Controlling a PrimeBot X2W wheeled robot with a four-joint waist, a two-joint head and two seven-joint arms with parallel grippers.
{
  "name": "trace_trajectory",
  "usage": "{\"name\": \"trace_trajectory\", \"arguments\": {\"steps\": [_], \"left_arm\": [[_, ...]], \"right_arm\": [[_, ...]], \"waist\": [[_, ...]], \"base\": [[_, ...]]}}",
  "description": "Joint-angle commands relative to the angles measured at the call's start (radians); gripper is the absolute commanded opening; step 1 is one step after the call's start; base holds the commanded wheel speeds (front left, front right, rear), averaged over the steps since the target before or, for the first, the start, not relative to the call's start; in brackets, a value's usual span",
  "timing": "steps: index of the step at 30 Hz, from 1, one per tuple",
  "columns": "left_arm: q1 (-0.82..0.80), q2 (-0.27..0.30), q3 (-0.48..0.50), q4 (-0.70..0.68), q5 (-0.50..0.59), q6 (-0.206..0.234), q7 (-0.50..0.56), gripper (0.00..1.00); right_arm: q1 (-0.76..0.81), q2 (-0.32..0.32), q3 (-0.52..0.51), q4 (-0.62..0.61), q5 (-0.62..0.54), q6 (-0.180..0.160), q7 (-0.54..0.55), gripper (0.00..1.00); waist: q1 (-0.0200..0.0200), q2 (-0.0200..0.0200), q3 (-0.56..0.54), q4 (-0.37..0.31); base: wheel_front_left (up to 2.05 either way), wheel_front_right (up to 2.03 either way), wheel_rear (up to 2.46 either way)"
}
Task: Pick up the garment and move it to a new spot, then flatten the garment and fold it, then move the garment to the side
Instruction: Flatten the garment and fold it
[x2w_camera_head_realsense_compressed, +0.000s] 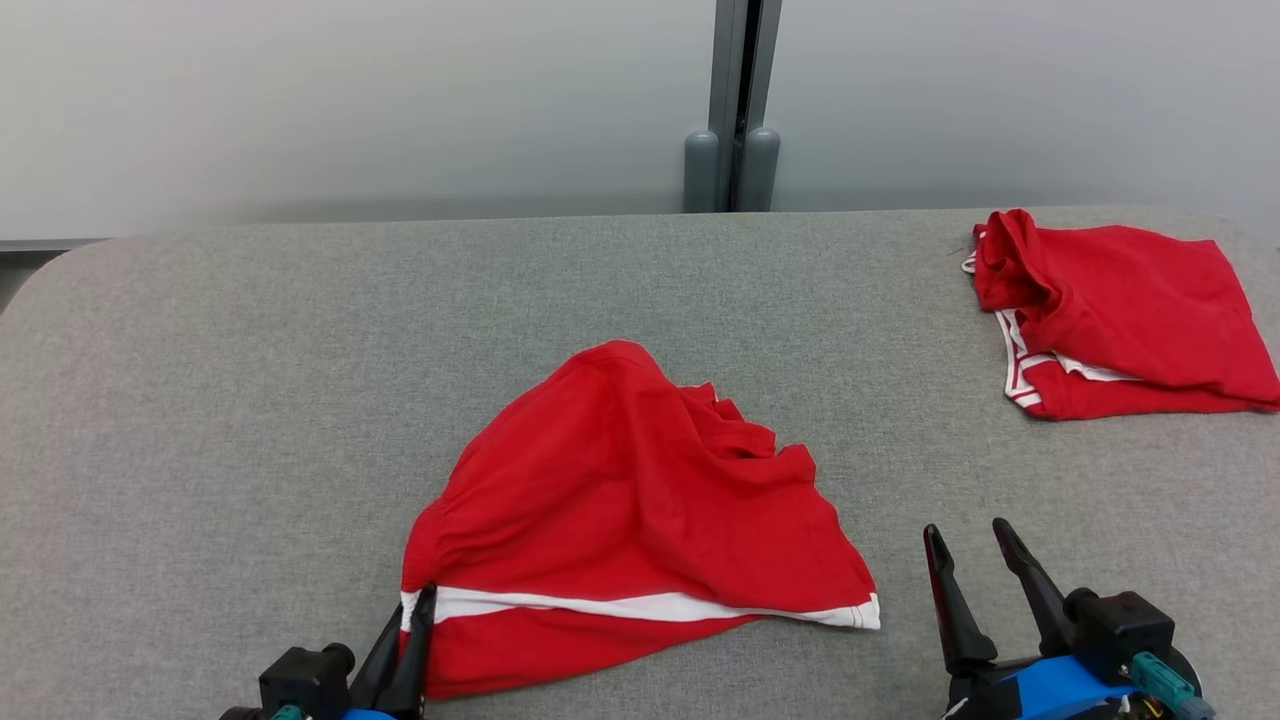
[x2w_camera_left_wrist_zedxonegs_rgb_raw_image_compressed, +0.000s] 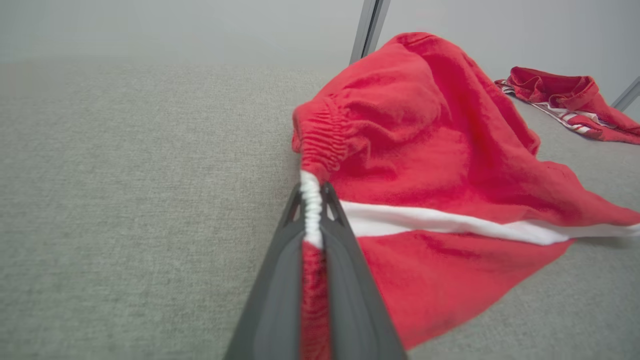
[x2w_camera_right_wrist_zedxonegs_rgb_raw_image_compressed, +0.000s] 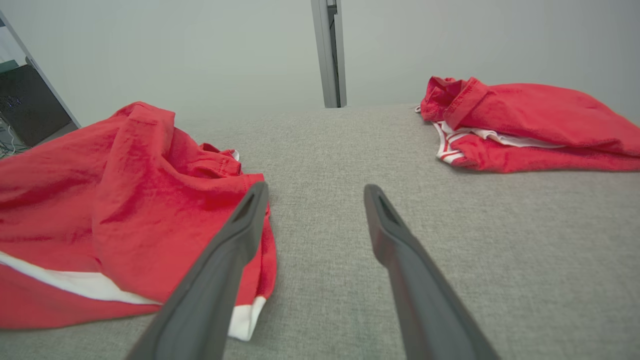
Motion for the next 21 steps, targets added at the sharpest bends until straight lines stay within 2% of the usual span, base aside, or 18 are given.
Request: {"name": "trace_trajectory", "arguments": {"steps": [1, 2, 3, 7, 16, 21], "left_arm": [[0.008, -0.005, 0.009, 0.005, 0.012, -0.001, -0.002, 0.19], [0.01, -0.009, 0.01, 0.007, 0.014, -0.001, -0.002, 0.86], [0.011, -0.015, 0.017, 0.006, 0.016, -0.001, -0.002, 1.0], [0.008, -0.033, 0.05, -0.042, 0.039, -0.001, -0.002, 1.0], [0.039, -0.073, 0.209, -0.213, 0.128, -0.001, -0.002, 1.0], [0.051, -0.084, 0.253, -0.242, 0.171, -0.001, -0.002, 1.0]], "right_arm": [[-0.007, -0.001, -0.006, 0.005, 0.004, 0.0, -0.003, 1.0], [-0.007, -0.001, -0.006, 0.007, 0.004, 0.0, -0.003, 1.0], [-0.008, -0.001, -0.007, 0.009, 0.004, 0.0, -0.003, 1.0], [-0.008, -0.001, -0.01, 0.011, 0.002, 0.0, -0.003, 1.0], [-0.009, -0.005, -0.013, -0.02, -0.009, 0.0, -0.003, 1.0], [-0.002, -0.004, -0.01, -0.041, -0.01, 0.0, -0.003, 1.0]], "waist": [[0.0, -0.0002, -0.002, 0.0], [0.0, -0.0002, -0.004, 0.0], [0.0, -0.0002, -0.005, 0.001], [0.0, -0.0002, -0.01, 0.003], [0.0, -0.0002, -0.026, 0.005], [0.0, -0.0002, -0.043, 0.004]], "base": [[0.0, 0.0, 0.0], [0.0, 0.0, 0.0], [0.0, 0.0, 0.0], [0.0, 0.0, 0.0], [0.0, 0.0, 0.0], [0.0, 0.0, 0.0]]}}
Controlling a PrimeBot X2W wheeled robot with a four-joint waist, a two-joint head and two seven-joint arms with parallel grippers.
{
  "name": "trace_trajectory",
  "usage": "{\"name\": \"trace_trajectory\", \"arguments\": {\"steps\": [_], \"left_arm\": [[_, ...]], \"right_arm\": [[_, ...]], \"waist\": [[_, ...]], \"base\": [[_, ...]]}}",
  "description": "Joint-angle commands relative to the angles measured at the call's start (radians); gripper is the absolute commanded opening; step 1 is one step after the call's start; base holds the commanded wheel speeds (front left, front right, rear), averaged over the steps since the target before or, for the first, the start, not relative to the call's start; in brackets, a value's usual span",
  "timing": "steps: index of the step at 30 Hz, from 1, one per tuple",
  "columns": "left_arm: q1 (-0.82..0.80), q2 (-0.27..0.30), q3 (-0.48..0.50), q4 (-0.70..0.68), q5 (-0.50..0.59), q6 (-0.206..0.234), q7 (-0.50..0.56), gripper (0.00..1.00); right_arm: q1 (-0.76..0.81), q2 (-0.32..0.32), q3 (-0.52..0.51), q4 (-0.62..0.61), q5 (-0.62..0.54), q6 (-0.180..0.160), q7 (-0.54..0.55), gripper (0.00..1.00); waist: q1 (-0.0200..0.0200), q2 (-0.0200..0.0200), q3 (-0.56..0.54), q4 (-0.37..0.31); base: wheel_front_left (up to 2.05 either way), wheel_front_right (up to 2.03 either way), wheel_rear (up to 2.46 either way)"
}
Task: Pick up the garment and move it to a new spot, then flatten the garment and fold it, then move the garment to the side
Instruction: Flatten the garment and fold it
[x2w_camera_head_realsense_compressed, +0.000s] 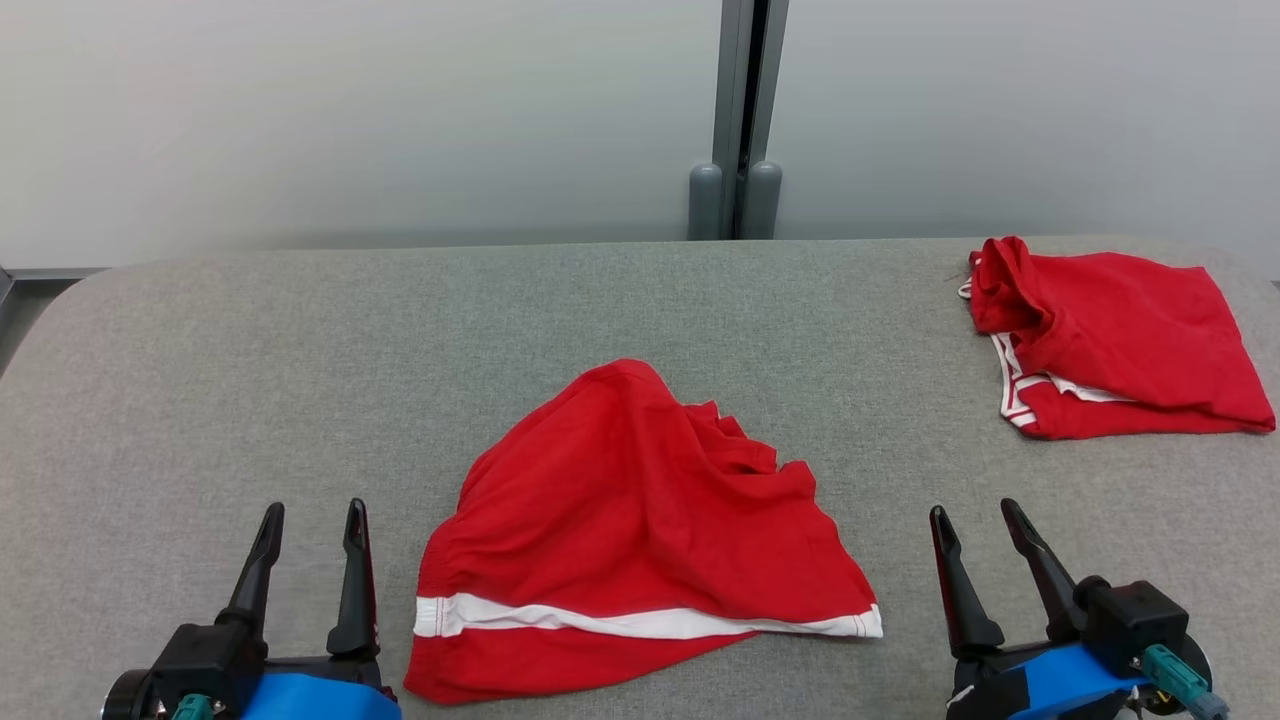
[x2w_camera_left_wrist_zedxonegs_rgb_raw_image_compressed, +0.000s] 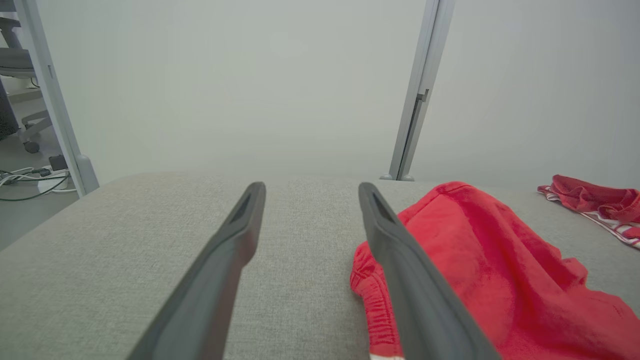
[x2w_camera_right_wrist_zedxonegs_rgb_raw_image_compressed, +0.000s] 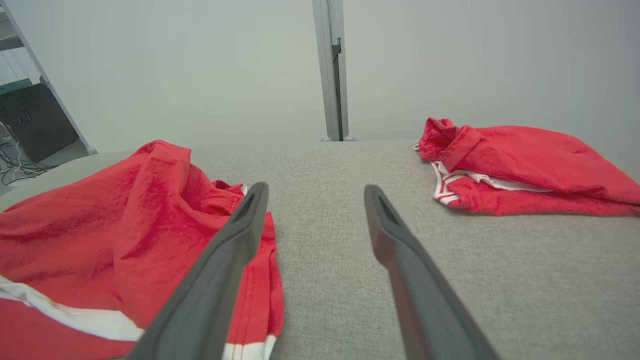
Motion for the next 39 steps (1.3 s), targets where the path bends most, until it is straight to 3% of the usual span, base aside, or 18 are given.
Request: {"name": "trace_trajectory", "arguments": {"steps": [1, 23, 31, 39], "left_arm": [[0.012, -0.003, 0.01, -0.005, 0.014, -0.001, -0.002, 1.0], [0.064, -0.027, 0.035, -0.033, 0.114, 0.006, -0.002, 1.0], [0.07, -0.03, 0.028, -0.014, 0.102, 0.003, -0.002, 1.0], [0.076, -0.032, -0.046, 0.061, 0.082, 0.0, -0.002, 1.0]], "right_arm": [[0.004, -0.002, 0.001, -0.01, -0.004, 0.0, -0.003, 1.0], [0.108, 0.001, -0.025, -0.106, -0.011, 0.0, -0.003, 1.0], [0.112, 0.001, 0.0, -0.067, -0.011, 0.0, -0.003, 1.0], [0.101, -0.003, 0.064, 0.043, -0.018, 0.0, -0.003, 1.0]], "waist": [[0.0, -0.0002, -0.007, -0.002], [0.0, -0.0002, -0.06, -0.002], [0.0, -0.0002, -0.06, 0.0], [0.0, -0.0002, -0.049, 0.004]], "base": [[0.0, 0.0, 0.0], [0.0, 0.0, 0.0], [0.0, 0.0, 0.0], [0.0, 0.0, 0.0]]}}
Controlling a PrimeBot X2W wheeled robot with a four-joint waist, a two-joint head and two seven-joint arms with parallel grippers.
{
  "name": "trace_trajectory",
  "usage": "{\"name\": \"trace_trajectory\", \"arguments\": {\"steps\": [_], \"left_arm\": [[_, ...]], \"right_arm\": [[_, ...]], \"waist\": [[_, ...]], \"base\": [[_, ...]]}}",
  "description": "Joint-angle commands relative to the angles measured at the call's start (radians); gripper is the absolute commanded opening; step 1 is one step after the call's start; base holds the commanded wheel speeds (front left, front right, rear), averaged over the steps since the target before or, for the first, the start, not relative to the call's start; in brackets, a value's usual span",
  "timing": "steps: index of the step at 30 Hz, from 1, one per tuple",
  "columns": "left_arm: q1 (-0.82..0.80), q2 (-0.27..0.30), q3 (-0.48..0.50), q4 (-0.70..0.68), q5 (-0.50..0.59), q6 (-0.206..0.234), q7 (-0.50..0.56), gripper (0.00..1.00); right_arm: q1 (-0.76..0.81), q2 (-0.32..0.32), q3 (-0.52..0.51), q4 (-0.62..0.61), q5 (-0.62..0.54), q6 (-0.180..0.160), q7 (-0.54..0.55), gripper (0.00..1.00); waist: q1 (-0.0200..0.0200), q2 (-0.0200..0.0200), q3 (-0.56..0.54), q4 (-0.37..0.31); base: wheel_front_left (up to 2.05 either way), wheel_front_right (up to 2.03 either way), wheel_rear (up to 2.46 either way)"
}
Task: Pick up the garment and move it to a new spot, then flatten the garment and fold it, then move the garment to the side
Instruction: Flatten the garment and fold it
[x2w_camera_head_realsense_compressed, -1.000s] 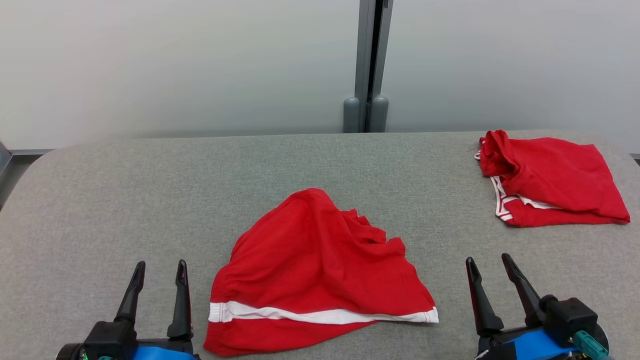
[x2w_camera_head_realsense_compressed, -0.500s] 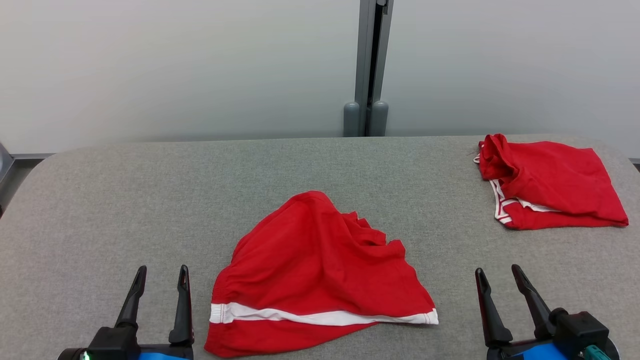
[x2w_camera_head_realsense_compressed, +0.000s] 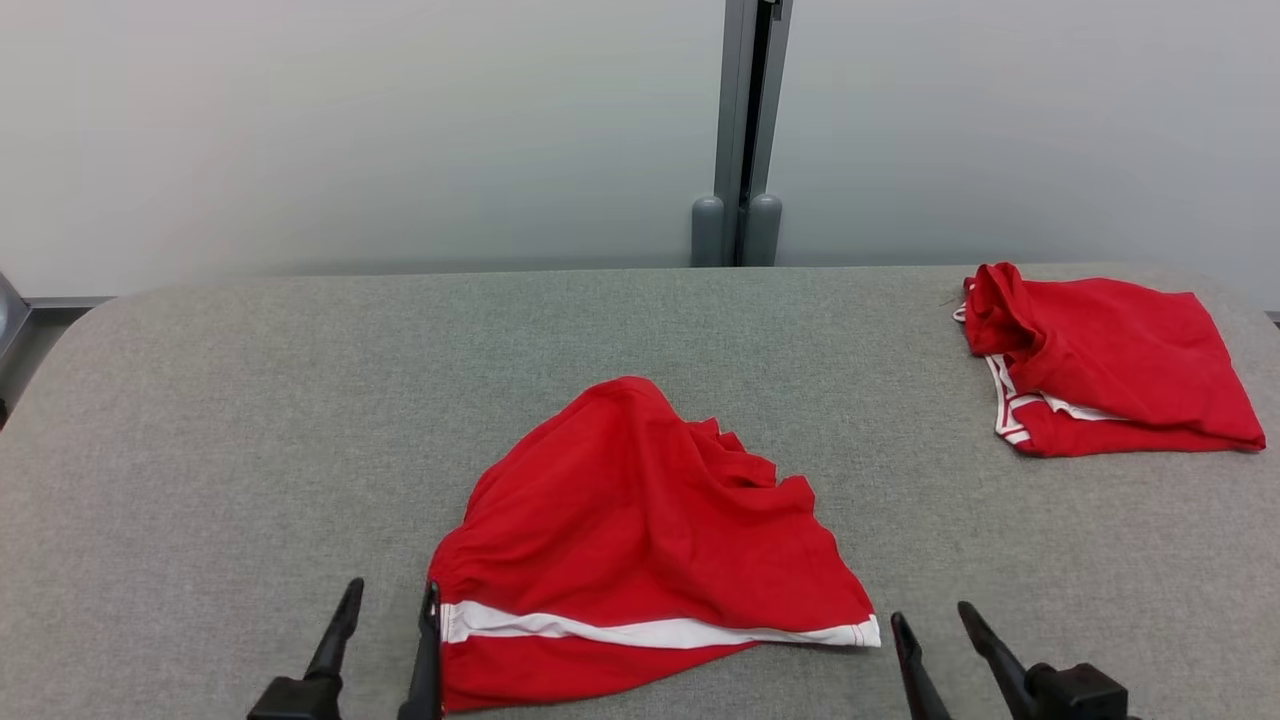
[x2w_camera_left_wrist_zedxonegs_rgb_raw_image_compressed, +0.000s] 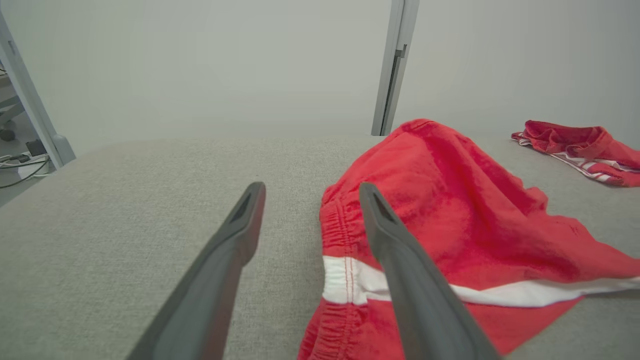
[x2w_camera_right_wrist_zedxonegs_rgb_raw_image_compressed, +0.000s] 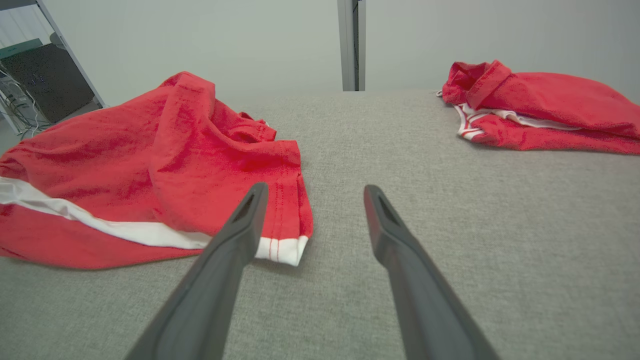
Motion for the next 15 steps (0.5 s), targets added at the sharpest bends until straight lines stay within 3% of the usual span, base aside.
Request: {"name": "trace_trajectory", "arguments": {"steps": [1, 15], "left_arm": [[0.003, -0.001, -0.021, 0.02, -0.01, -0.001, -0.002, 1.0], [-0.06, 0.053, -0.118, 0.186, -0.085, -0.001, -0.002, 1.0]], "right_arm": [[-0.009, -0.007, 0.016, 0.024, 0.002, 0.0, -0.003, 1.0], [-0.168, -0.055, 0.188, 0.251, 0.031, 0.0, -0.003, 1.0]], "waist": [[0.0, 0.0, 0.004, 0.001], [0.0, 0.0, 0.058, 0.003]], "base": [[0.0, 0.0, 0.0], [0.0, 0.0, 0.0]]}}
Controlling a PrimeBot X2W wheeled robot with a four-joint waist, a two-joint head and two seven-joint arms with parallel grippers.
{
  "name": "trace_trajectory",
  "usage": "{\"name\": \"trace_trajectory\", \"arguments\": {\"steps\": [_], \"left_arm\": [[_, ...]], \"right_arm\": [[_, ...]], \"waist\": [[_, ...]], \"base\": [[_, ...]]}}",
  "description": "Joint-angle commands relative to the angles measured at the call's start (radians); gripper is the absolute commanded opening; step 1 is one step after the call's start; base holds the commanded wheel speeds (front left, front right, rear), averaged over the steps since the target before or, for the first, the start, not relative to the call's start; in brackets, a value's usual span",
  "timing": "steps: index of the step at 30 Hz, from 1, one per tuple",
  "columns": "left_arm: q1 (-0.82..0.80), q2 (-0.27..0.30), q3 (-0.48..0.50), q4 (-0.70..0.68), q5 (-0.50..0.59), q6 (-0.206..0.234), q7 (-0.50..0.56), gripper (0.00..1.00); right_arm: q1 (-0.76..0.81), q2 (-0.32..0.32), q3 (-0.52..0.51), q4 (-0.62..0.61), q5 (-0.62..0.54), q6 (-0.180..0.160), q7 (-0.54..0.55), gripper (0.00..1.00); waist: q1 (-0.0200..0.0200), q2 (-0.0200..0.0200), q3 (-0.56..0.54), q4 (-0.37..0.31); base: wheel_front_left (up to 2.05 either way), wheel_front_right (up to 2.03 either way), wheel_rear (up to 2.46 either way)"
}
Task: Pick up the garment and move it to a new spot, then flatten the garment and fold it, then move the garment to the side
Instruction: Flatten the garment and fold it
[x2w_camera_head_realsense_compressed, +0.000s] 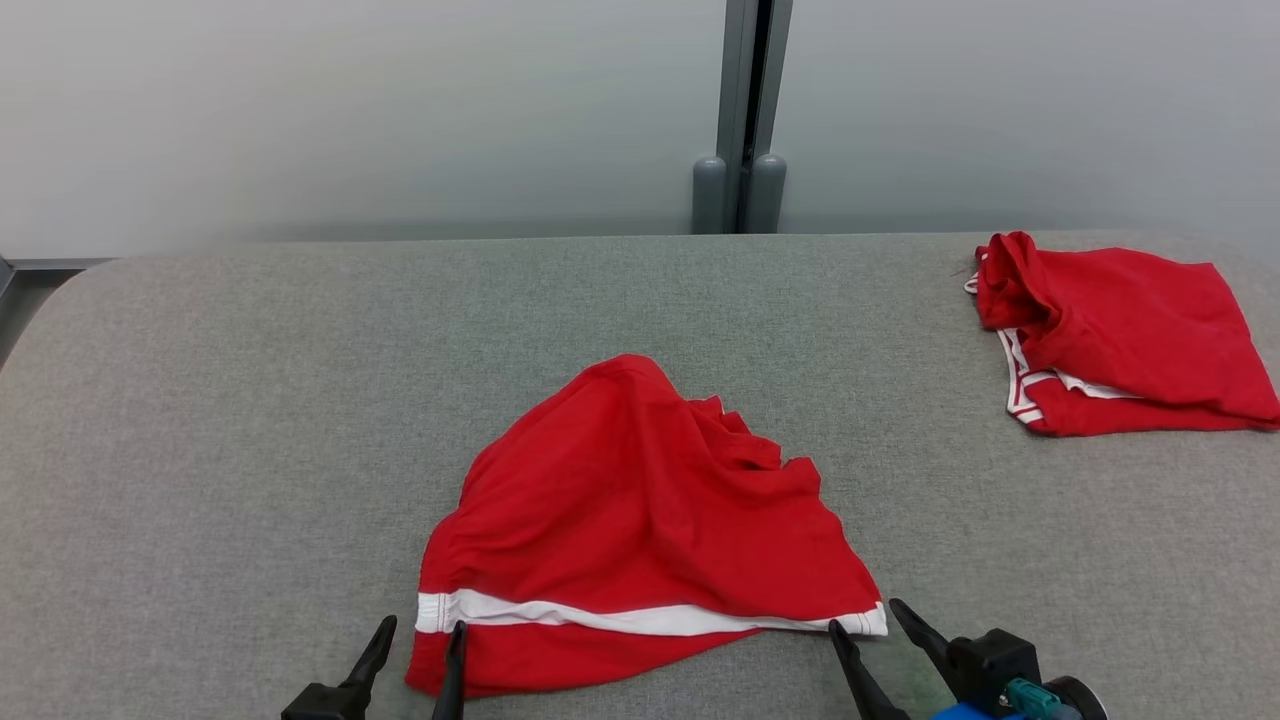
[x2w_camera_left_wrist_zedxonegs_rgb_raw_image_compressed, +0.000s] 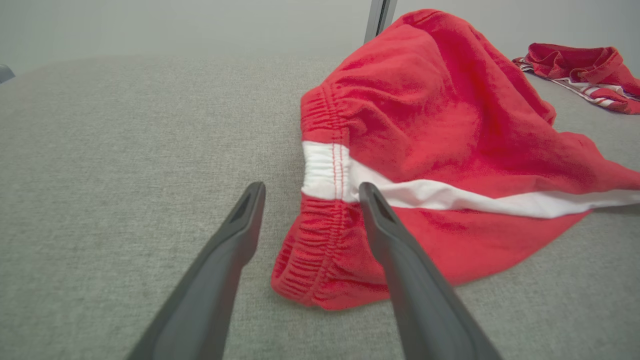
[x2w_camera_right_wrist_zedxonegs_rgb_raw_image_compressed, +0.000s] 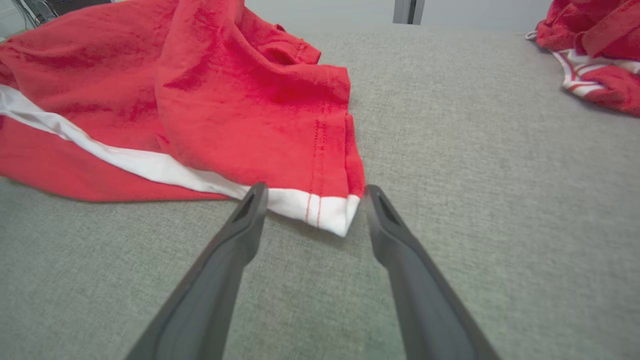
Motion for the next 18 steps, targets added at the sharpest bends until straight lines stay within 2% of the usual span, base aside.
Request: {"name": "trace_trajectory", "arguments": {"steps": [1, 10, 18], "left_arm": [[-0.028, 0.009, -0.005, 0.014, -0.014, -0.001, -0.002, 1.0], [-0.084, 0.023, -0.051, 0.069, -0.059, -0.001, -0.002, 1.0], [-0.134, 0.043, -0.11, 0.131, -0.1, -0.001, -0.002, 1.0]], "right_arm": [[-0.029, -0.01, 0.014, 0.032, 0.014, 0.0, -0.003, 1.0], [-0.106, -0.028, 0.104, 0.145, 0.054, 0.0, -0.003, 1.0], [-0.147, -0.035, 0.169, 0.176, 0.098, 0.0, -0.003, 1.0]], "waist": [[-0.0001, -0.0001, 0.007, 0.006], [-0.0001, -0.0001, 0.027, 0.015], [-0.0001, -0.0001, 0.041, 0.013]], "base": [[0.0, 0.0, 0.0], [0.0, 0.0, 0.0], [0.0, 0.0, 0.0]]}}
